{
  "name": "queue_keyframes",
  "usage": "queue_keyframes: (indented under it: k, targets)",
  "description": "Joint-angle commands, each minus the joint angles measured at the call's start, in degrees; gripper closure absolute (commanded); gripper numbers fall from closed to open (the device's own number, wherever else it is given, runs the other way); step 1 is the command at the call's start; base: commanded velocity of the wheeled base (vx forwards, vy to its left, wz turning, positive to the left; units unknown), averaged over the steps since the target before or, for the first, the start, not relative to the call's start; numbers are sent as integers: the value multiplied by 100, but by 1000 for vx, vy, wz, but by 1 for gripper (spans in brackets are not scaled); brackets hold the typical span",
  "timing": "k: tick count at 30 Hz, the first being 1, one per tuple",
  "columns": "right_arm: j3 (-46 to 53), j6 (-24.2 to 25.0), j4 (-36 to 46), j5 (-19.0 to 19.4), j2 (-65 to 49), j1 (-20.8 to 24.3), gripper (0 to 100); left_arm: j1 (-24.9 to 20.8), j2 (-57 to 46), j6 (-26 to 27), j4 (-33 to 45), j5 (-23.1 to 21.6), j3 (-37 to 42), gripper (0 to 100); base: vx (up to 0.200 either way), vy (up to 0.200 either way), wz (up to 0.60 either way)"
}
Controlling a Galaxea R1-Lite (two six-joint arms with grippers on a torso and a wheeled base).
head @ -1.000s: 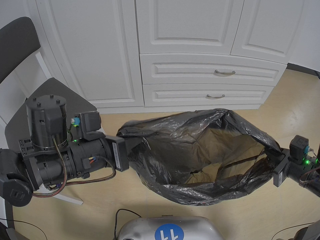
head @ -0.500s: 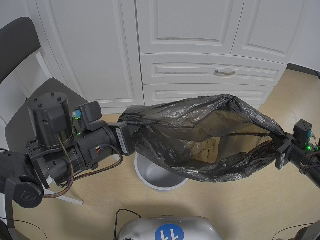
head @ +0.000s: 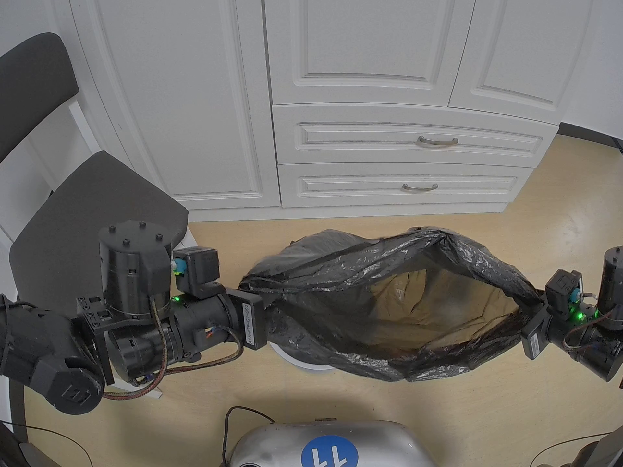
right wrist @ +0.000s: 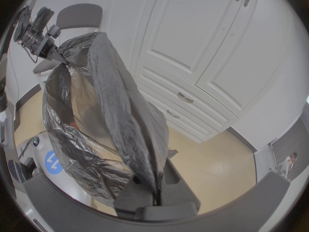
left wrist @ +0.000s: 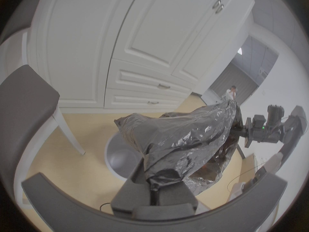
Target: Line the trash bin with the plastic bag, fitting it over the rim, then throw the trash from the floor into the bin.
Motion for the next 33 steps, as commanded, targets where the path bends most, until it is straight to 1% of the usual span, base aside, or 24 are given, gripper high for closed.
queue_keyframes:
  k: [1, 5, 7, 11, 13, 14, 15, 16, 21, 25, 28, 33]
  targets:
    - [193, -197, -7, 119, 313, 26, 100, 17, 425, 89, 349, 5, 4, 100, 0, 0, 0]
    - [202, -223, -7, 119, 392, -27, 100, 184, 830, 107, 366, 5, -31, 100, 0, 0, 0]
    - [202, -223, -7, 119, 383, -36, 100, 211, 874, 107, 366, 14, -57, 100, 0, 0, 0]
    - [193, -258, -7, 119, 375, -255, 100, 378, 1014, 116, 375, 14, -136, 100, 0, 0, 0]
    - [193, -381, -7, 119, 375, -396, 100, 448, 1014, 125, 366, 14, -145, 100, 0, 0, 0]
    - [193, -381, -7, 119, 375, -396, 100, 448, 1014, 125, 366, 14, -145, 100, 0, 0, 0]
    - [202, -548, -7, 119, 375, -572, 100, 545, 1006, 204, 375, 14, -172, 100, 0, 0, 0]
    - [202, -610, -7, 128, 366, -633, 100, 597, 1006, 248, 375, 14, -172, 100, 0, 0, 0]
    - [237, -759, -7, 119, 375, -809, 100, 729, 1006, 300, 366, 14, -198, 100, 0, 0, 0]
    - [299, -944, -16, 119, 357, -871, 100, 729, 1006, 300, 349, 14, -189, 100, 0, 0, 0]
    - [316, -970, -16, 119, 331, -862, 100, 729, 988, 309, 313, 14, -172, 100, 0, 0, 0]
    - [404, -1067, -77, 128, 146, -765, 100, 474, 812, 362, 261, 31, 22, 100, 0, 0, 0]
